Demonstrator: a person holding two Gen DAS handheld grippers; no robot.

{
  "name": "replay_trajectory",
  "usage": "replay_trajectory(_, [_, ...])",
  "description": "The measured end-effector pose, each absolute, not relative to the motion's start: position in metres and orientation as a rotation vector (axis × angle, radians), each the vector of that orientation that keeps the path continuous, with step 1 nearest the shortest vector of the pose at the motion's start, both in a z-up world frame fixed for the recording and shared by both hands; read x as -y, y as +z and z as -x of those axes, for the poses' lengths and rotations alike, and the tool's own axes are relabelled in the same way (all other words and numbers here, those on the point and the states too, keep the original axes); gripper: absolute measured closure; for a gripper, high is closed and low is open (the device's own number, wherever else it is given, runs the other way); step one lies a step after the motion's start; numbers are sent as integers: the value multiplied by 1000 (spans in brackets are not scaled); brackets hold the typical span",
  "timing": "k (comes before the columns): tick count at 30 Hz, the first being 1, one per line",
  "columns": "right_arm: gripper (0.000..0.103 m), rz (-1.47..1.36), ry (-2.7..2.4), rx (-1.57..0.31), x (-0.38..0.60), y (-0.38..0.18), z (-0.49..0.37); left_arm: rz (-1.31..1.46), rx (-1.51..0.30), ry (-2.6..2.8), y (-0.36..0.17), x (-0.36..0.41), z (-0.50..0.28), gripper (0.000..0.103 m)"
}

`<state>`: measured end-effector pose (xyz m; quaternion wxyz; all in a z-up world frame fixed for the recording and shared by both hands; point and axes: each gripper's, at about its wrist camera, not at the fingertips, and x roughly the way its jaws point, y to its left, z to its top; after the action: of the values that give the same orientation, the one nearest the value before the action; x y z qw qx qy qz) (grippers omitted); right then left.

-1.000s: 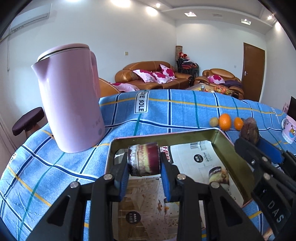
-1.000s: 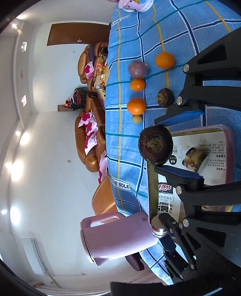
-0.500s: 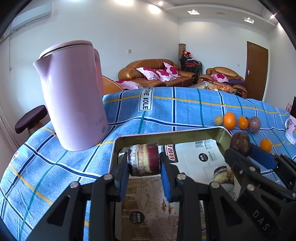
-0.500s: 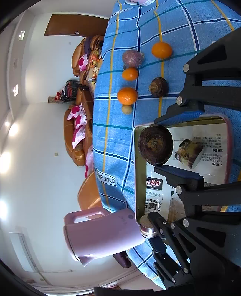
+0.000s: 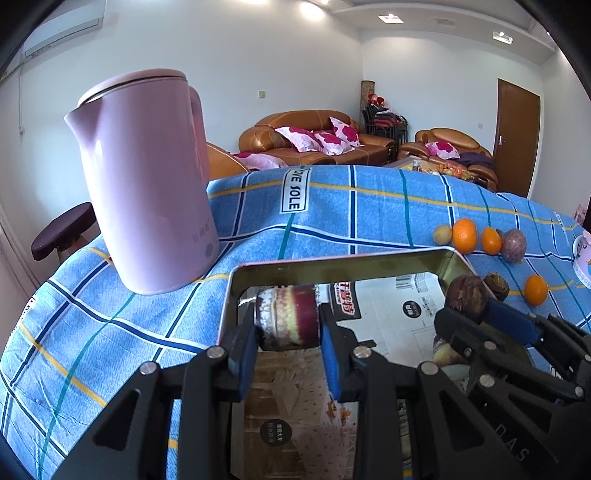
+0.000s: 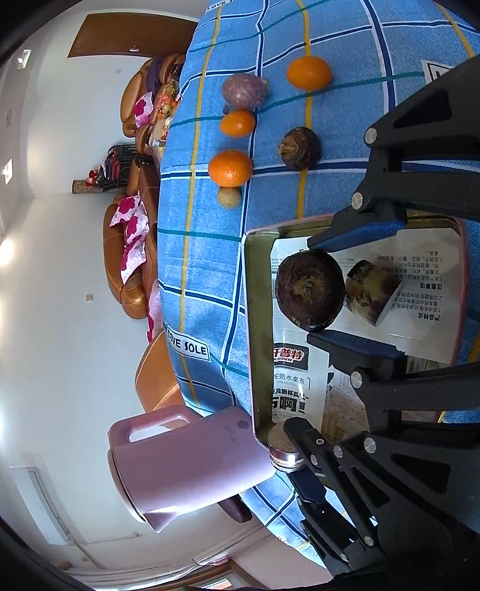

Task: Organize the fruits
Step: 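Lower and open the left tool into the tin while the right tool releases the brown fruit there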

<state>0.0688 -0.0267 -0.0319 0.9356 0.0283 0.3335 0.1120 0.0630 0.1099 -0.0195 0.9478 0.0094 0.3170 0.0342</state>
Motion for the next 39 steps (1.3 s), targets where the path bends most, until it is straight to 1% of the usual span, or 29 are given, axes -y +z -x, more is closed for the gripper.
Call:
replay_trajectory(21, [56, -95, 270, -680, 31, -32, -68, -16, -651, 71, -21, -110, -64, 71])
replay_trajectory(27, [56, -107, 259, -642, 34, -28, -62, -14, -649, 74, -22, -110, -63, 71])
replay_trajectory(29, [50, -102, 254, -620, 34, -26, -59, -12, -651, 76, -23, -111, -63, 71])
replay_trajectory(30, [41, -98, 250, -610, 34, -25, -58, -10, -651, 77, -23, -111, -63, 71])
replay_trajectory(31, [37, -94, 244, -599, 34, -23, -56, -7, -651, 77, -23, -112, -63, 71])
replay_trajectory(36, [35, -90, 214, -566, 36, -20, -51, -10, -643, 73, -22, -112, -62, 70])
replay_trajectory(38, [35, -83, 166, -542, 39, -18, -47, -9, -632, 80, -21, -112, -60, 68])
replay_trajectory(39, [35, -73, 126, -521, 42, -16, -44, -7, -619, 83, -20, -112, -58, 60])
